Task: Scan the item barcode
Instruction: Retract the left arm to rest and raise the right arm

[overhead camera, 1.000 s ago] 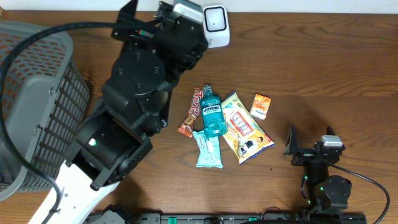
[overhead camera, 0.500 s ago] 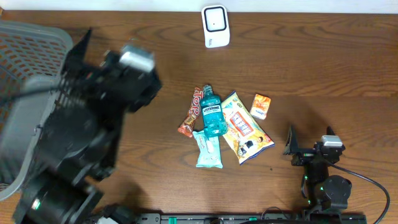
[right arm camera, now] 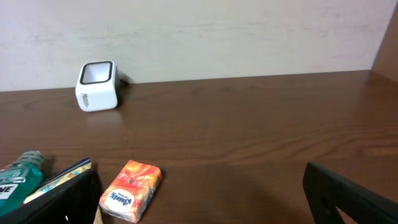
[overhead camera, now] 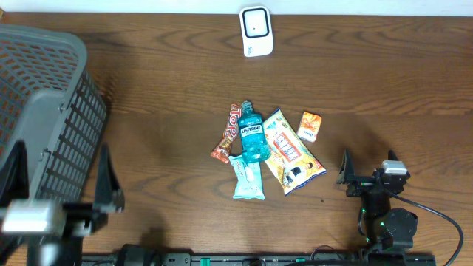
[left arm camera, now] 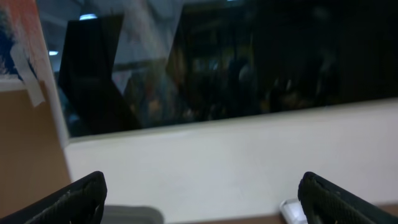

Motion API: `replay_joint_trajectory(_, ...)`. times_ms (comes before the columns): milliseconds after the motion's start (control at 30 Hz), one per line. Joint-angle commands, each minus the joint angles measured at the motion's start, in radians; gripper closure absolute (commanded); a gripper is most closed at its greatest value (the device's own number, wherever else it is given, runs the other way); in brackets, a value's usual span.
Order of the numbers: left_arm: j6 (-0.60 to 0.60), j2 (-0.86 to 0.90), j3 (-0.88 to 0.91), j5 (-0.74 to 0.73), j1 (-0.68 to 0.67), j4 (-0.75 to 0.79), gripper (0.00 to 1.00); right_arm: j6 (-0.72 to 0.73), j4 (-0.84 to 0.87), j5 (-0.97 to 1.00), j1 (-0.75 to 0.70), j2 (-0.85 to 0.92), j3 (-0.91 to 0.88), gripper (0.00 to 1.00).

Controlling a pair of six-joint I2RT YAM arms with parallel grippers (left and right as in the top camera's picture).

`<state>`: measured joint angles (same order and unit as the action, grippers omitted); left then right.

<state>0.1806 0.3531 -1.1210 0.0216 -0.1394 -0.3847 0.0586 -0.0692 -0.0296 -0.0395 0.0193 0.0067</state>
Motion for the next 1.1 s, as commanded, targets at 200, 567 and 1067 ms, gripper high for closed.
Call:
replay_joint_trajectory(200,-0.104,-0.208,0.073,-0.056,-0.001,0.008,0.02,-0.014,-0.003,0.003,0.010,0.000,-0.001,0.01)
replay_joint_trajectory(567,-0.047,-0.352,0.116,-0.142,0.007,0.008,0.02,0.420,0.004,-0.130,0.011,0.000,-0.001,0.01)
replay_joint_trajectory(1067,-0.018,-0.348,0.142,0.074,0.045,0.229,0.02,0.513,0.023,-0.721,0.010,0.000,-0.001,0.01)
